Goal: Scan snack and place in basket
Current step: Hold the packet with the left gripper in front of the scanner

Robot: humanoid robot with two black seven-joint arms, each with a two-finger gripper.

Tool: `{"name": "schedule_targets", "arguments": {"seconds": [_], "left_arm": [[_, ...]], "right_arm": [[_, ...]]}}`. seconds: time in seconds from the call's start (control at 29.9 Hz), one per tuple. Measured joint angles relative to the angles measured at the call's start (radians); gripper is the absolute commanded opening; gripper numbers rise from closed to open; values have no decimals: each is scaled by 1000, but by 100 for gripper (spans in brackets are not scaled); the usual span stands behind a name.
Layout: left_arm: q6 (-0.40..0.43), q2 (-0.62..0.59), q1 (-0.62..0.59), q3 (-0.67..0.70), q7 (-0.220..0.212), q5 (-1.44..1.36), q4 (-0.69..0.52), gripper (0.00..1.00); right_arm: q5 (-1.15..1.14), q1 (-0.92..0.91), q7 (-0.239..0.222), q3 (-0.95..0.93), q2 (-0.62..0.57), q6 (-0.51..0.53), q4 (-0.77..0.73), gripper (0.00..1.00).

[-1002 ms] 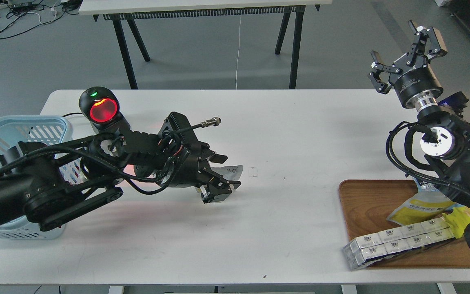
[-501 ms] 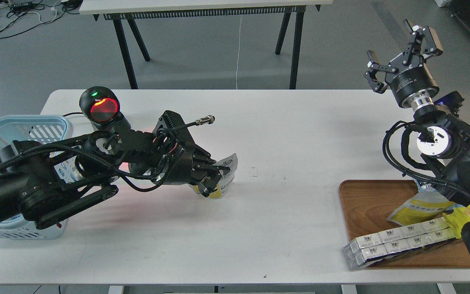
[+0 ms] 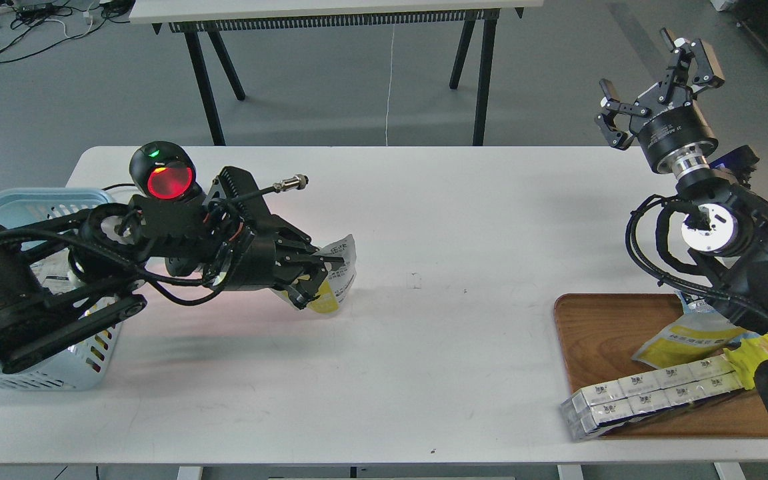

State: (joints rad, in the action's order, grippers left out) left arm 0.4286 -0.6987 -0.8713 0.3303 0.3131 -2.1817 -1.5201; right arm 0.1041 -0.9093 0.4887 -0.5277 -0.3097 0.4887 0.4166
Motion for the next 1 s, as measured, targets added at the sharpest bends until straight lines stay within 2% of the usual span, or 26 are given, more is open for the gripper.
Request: {"name": "schedule_targets", "arguments": {"seconds": [0.1,0.4,0.77,1.0], "left_arm": [[-15,-35,0,25,30,0,-3,0],[-31,-131,-2,80,84,0,10,0],[-79,-129,-6,119,88,0,189,0],[-83,-129,-7,119,91,0,205,0]], "right_arm": [[0,0,0,-1,0,0,2,99],[0,0,0,-2,1,0,2,99],[0,0,0,-1,1,0,15,99],[0,1,0,-2,1,0,15,99]]}}
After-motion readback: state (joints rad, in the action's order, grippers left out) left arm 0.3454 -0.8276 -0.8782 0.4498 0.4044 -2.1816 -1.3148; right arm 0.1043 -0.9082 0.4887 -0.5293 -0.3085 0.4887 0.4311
